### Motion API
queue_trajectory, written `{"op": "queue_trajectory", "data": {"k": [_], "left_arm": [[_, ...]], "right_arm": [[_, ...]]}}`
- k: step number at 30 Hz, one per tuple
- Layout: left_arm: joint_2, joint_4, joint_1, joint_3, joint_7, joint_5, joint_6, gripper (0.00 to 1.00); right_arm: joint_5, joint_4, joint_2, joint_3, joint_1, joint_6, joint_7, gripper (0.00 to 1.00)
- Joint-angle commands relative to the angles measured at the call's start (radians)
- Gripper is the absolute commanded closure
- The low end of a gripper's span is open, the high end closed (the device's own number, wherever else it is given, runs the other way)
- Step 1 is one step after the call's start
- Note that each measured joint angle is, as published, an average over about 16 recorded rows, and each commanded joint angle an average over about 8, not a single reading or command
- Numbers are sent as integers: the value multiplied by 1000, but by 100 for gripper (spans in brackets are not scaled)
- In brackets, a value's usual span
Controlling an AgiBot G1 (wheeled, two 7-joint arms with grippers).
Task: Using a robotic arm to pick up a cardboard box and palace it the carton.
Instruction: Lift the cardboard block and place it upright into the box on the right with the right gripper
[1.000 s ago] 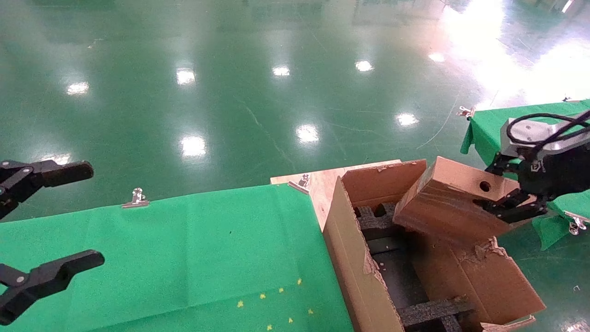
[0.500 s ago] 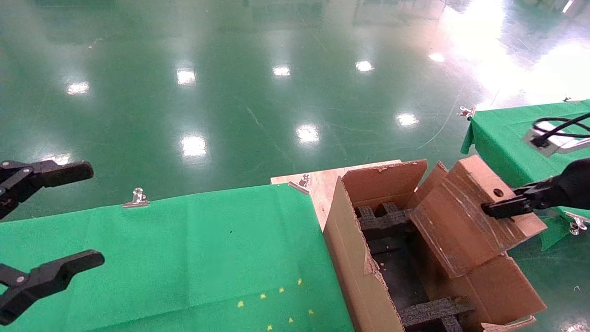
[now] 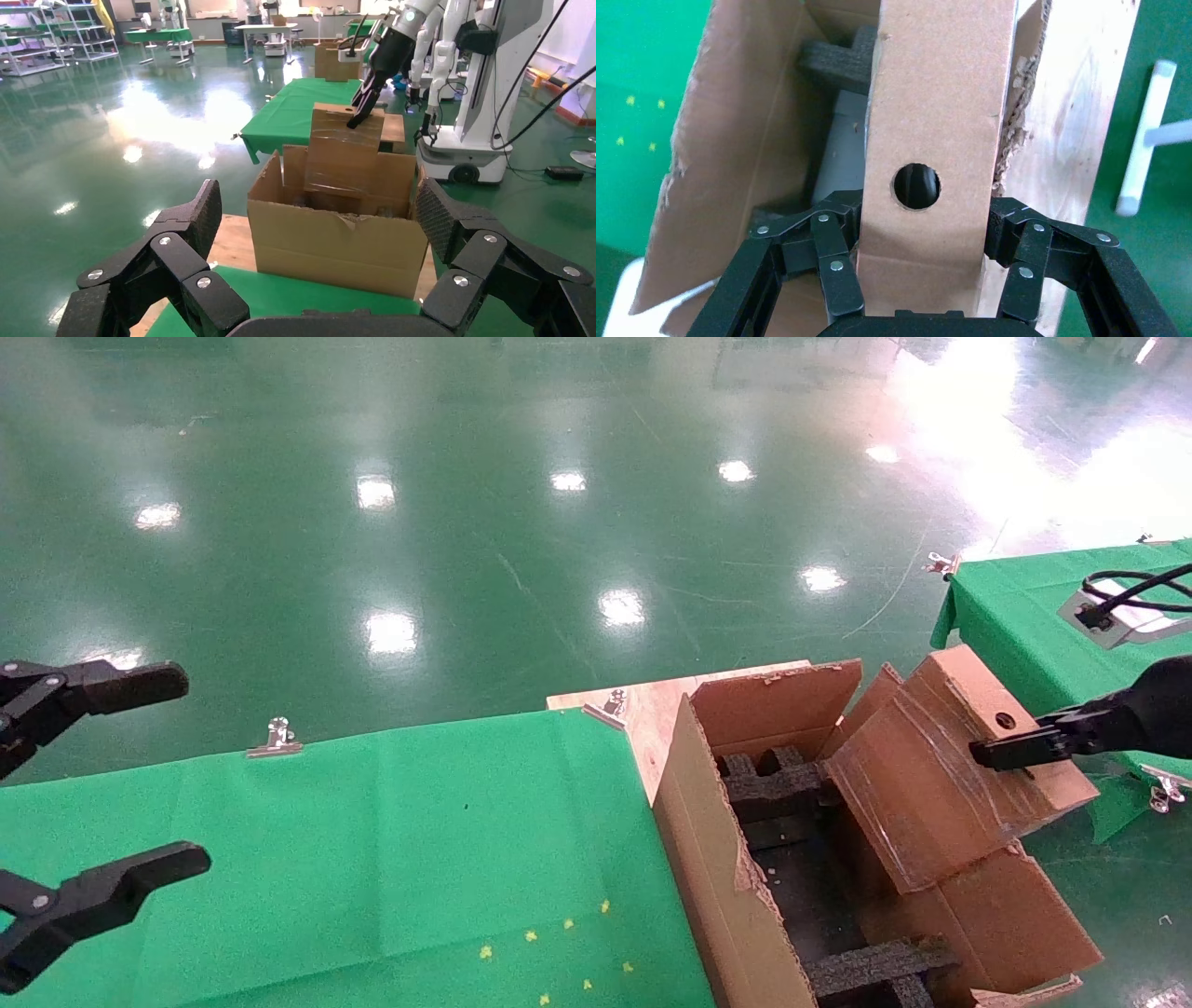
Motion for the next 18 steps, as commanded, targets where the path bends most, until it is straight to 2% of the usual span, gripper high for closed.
{"op": "queue_trajectory", "data": {"k": [1,18], "left_arm": [[0,0,0,0,0,0,0,0],[0,0,0,0,0,0,0,0]], "right_arm": [[3,-3,-4,0,-11,13,15,100],[-42,146,7,-48,-121,194,208,100]]}}
